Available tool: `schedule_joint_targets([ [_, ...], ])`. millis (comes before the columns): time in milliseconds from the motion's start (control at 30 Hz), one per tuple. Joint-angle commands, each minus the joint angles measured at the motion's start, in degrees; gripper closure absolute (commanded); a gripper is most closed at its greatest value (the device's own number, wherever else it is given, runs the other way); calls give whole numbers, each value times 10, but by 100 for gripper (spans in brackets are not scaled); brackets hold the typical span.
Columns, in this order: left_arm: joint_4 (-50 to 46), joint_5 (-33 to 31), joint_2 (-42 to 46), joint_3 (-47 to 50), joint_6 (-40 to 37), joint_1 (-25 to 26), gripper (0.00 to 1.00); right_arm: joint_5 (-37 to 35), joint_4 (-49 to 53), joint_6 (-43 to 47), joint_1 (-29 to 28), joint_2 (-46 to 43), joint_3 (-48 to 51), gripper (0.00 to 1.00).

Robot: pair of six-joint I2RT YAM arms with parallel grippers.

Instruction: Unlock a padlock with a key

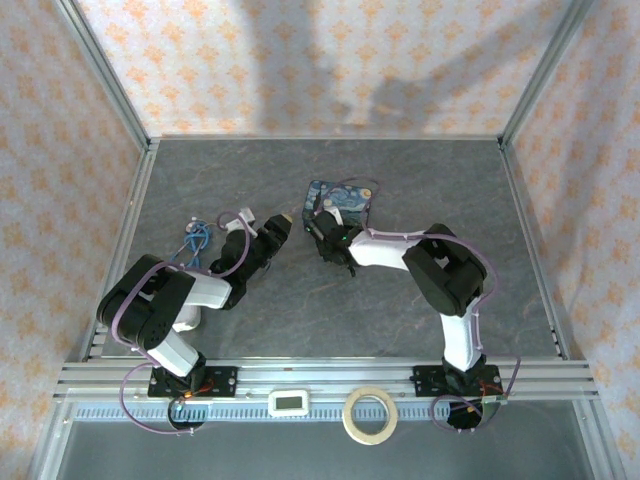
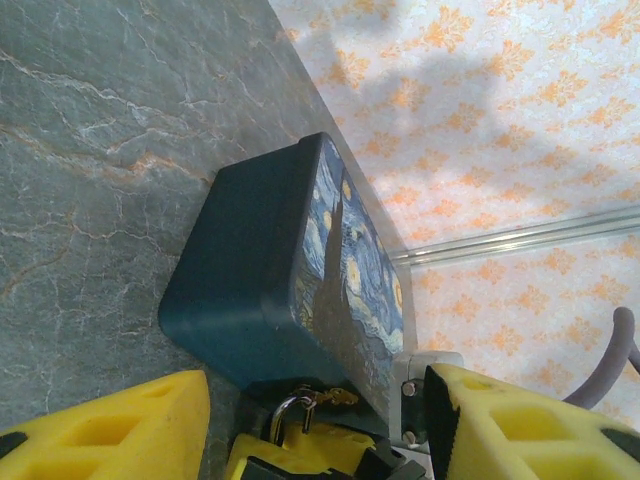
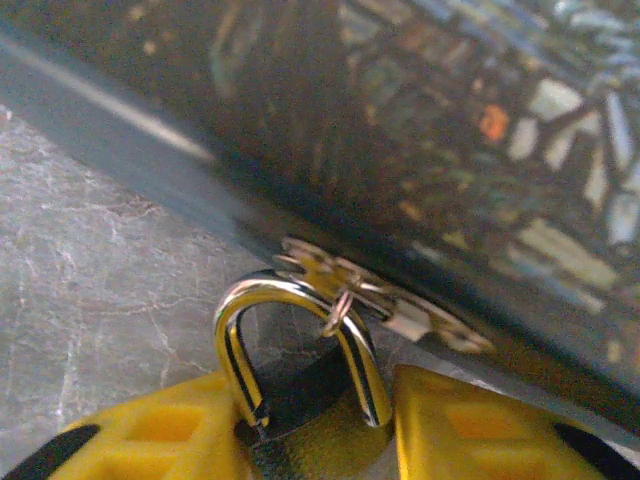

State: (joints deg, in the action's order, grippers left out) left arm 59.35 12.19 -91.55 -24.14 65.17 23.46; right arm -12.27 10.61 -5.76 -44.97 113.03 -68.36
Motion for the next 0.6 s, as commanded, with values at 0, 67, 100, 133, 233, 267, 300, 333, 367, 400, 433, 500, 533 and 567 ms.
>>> schedule_joint_targets([
  [0,43,12,-11,8,11,-7,44,-1,-7,20,6,0,22,69],
  [67,53,14,-14,8,16,-7,44,22,-15,22,11,-10,29,75],
  [100,58,16,-17,9,18,-7,44,40,-19,23,16,-16,33,77],
  [133,65,18,-18,11,20,-7,44,60,-24,25,21,-24,38,79],
  [233,82,23,-22,16,26,-7,44,133,-40,35,44,-44,55,84],
  [267,89,24,-23,18,28,-7,44,159,-43,40,52,-50,58,84],
  [300,95,26,-24,21,29,-8,44,179,-45,45,59,-56,61,85],
  [333,102,28,-24,22,30,-7,44,202,-46,51,66,-61,63,86],
  [367,108,31,-23,24,30,-7,44,224,-45,57,74,-65,64,87],
  [400,111,33,-24,25,30,-7,44,237,-44,63,79,-67,63,88],
  [433,112,35,-23,26,29,-6,44,247,-42,69,85,-69,64,88],
  [500,113,38,-20,27,25,-6,44,263,-37,88,94,-72,65,90],
  [533,114,40,-18,27,23,-6,44,266,-33,98,97,-73,65,90],
  [567,113,41,-17,28,21,-6,44,266,-30,107,98,-74,65,92],
])
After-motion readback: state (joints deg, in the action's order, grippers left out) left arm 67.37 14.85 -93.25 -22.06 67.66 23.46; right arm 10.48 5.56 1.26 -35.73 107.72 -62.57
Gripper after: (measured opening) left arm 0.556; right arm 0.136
